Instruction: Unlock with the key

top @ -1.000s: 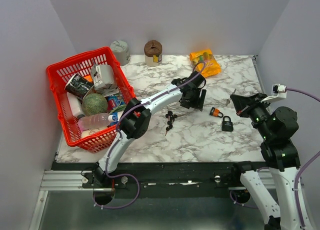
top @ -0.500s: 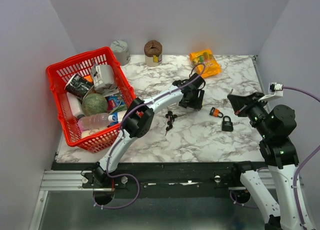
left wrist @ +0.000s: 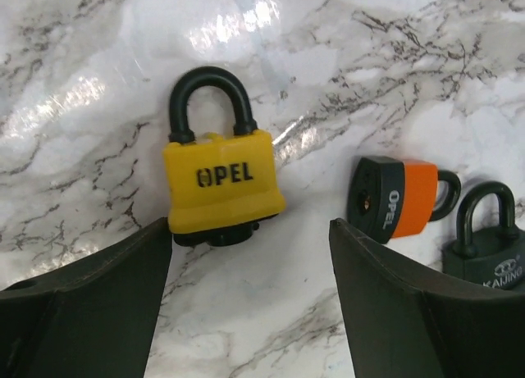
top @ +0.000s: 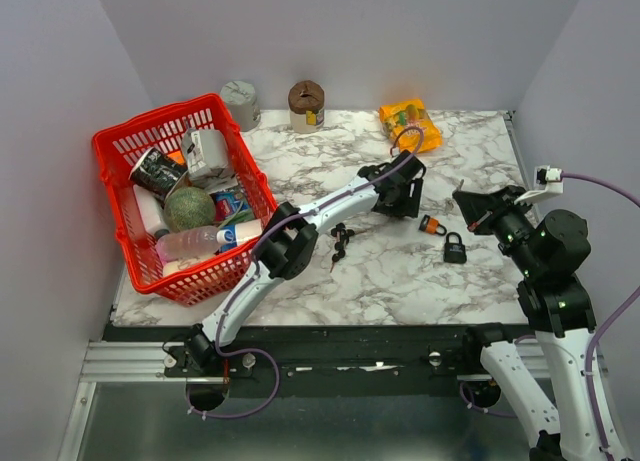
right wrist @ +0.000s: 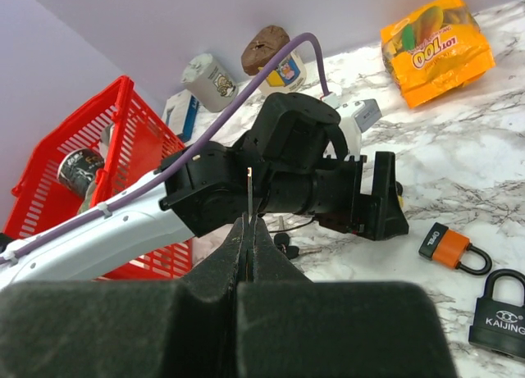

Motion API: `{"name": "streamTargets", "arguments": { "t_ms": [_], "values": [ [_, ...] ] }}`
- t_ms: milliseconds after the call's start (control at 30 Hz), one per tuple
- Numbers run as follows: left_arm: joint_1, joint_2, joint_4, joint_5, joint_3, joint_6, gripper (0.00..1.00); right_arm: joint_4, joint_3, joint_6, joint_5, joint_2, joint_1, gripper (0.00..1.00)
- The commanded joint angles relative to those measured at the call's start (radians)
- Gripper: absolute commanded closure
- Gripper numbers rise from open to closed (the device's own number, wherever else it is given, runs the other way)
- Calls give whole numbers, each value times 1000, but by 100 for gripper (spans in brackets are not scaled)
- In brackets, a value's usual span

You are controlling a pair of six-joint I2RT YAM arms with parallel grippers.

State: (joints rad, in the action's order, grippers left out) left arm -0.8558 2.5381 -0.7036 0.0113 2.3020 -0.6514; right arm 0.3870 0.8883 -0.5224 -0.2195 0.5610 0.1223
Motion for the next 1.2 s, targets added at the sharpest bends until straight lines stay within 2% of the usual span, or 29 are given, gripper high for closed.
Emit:
{"name": "streamTargets", "arguments": {
  "t_ms": [0, 233, 333, 467, 500, 567, 600, 667, 700, 733, 867, 1067, 1167],
  "values": [
    [26, 86, -68, 108, 51, 6, 18, -25, -6, 5, -17, -6, -4, 99],
    [26, 128, -82, 136, 109, 19, 22, -25, -8, 5, -21, -3, -6, 99],
    [26, 140, -77, 128, 119, 38, 27, -25, -5, 5, -26, 2, -6, 99],
    [26, 151, -60, 62, 114, 75, 39, -23, -8, 13, -32, 8, -4, 99],
    [26, 152, -62, 56, 112, 76, 46, -23, -11, 16, -32, 10, -4, 99],
    [27, 143, -74, 46, 93, 81, 55, -20, -11, 36, -38, 16, -4, 99],
    [27, 128, -80, 44, 79, 84, 65, -19, -12, 45, -43, 19, -6, 99],
    [38, 97, -74, 27, 6, 79, 77, -2, -12, 88, -52, 25, -4, 99],
    [44, 50, -63, 18, -30, 76, 92, 6, -14, 103, -53, 34, -6, 99],
    [49, 24, -48, 4, -67, 58, 98, 24, -17, 122, -60, 40, -4, 99],
    [75, -140, 54, -78, -243, -16, 100, 64, -18, 220, -134, 69, -6, 99],
    [89, -389, 130, -207, -357, -155, 100, 153, 23, 288, -299, 157, 2, 99],
    [93, -492, 189, -264, -456, -203, 100, 210, 44, 314, -288, 175, 39, 99]
  ]
}}
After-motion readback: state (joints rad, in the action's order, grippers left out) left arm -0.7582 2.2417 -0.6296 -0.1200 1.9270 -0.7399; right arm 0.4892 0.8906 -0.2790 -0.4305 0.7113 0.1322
